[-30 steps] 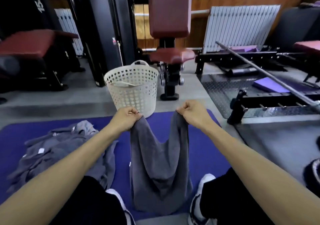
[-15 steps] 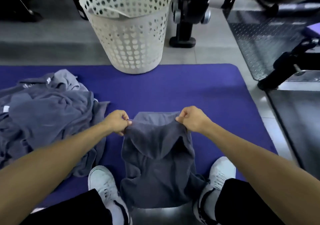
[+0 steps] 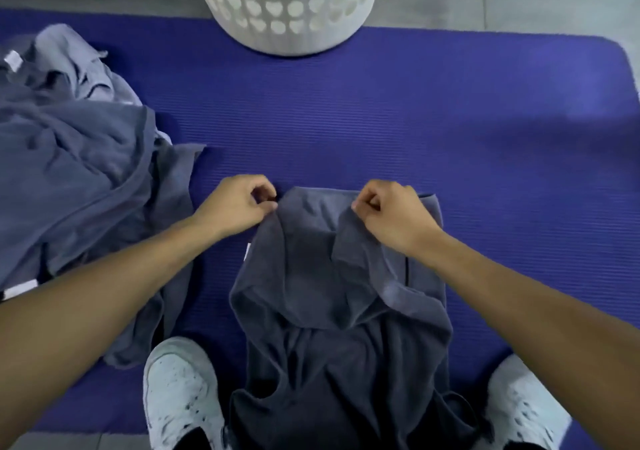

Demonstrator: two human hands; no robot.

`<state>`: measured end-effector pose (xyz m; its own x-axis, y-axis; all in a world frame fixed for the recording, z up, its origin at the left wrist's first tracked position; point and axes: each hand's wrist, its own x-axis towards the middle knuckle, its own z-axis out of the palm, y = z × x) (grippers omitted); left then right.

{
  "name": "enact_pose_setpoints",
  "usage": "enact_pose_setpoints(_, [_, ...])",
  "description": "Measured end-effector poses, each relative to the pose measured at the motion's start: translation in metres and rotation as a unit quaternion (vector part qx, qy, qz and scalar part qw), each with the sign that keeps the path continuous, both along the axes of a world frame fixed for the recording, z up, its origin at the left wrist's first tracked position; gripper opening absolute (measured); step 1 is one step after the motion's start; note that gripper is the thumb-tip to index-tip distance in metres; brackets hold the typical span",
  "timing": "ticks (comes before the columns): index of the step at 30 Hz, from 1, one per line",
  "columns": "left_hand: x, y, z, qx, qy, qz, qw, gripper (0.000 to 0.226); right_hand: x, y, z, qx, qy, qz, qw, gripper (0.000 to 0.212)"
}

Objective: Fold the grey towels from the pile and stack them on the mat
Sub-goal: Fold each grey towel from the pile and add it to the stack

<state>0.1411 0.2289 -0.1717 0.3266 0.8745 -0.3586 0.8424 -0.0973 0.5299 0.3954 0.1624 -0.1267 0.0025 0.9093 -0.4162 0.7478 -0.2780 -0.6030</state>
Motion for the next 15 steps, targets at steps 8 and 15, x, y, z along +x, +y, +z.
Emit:
enact_pose_setpoints(8, [0.021,0.027,-0.023,-0.049,-0.016,-0.106,0.993,0.021,-0.018,0.025,-0.069,0.075,0.004,0.046,0.996,0.038])
enact_pose_setpoints(15, [0.014,0.031,-0.006,-0.073,-0.075,-0.039,0.994,0.019,-0.015,0.032,-0.072,0.056,-0.006,0.074,0.996,0.016])
